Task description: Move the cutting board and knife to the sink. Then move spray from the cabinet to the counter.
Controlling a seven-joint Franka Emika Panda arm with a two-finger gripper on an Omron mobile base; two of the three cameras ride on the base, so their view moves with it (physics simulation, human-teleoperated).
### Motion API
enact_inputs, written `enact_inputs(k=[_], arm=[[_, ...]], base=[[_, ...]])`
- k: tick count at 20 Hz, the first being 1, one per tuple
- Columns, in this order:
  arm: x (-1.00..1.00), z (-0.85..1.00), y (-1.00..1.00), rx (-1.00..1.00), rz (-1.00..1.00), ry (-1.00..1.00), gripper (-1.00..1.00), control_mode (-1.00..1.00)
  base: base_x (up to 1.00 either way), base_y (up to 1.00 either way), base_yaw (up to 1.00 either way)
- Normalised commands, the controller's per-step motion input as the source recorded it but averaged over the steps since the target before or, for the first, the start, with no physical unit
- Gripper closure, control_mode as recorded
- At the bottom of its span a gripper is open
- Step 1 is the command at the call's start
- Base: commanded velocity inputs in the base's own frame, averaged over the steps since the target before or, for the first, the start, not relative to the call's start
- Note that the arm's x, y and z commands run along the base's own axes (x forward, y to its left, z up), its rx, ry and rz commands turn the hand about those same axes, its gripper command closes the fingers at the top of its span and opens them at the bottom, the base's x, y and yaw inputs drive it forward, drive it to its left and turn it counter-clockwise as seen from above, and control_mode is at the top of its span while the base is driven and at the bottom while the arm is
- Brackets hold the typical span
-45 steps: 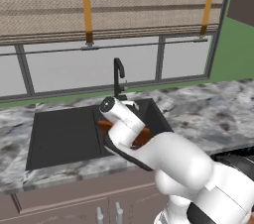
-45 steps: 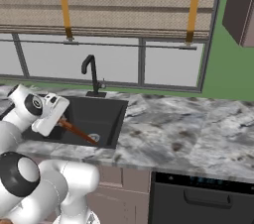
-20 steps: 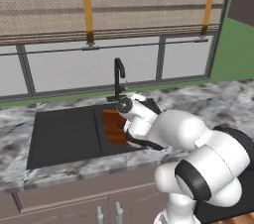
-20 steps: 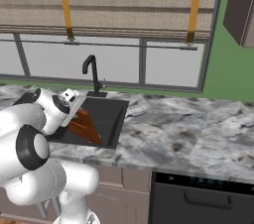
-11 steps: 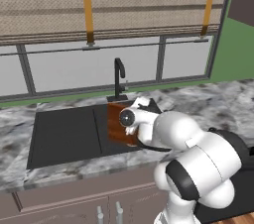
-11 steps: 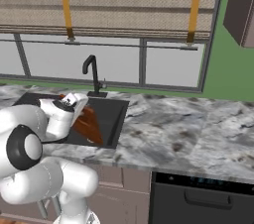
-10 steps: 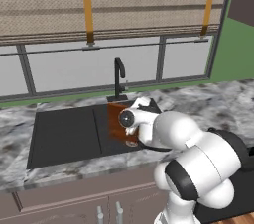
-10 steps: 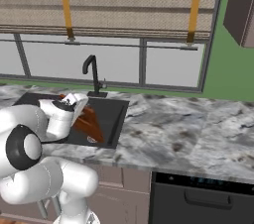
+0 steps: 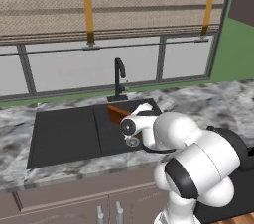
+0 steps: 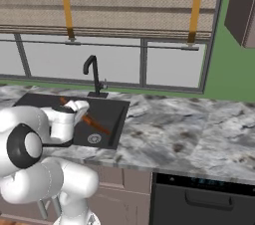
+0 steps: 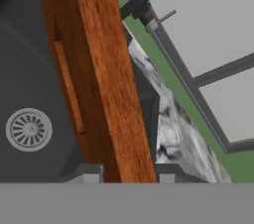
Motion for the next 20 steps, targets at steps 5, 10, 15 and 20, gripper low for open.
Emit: enact_inputs(k=[5, 10, 15, 20], arm=[[-0.10, -0.33, 0.02, 0.04, 0.00, 0.01, 1.00, -1.00], [-0.30, -0.54, 0.37, 0.00, 0.00, 0.18, 1.00, -1.00], [-0.34, -0.50, 0.39, 0.00, 0.00, 0.24, 1.00, -1.00], [-0.28, -0.36, 0.41, 0.00, 0.00, 0.27, 1.00, -1.00]], base=[[0.00, 0.00, 0.00], [0.00, 0.00, 0.00], [0.00, 0.00, 0.00], [0.00, 0.00, 0.00]])
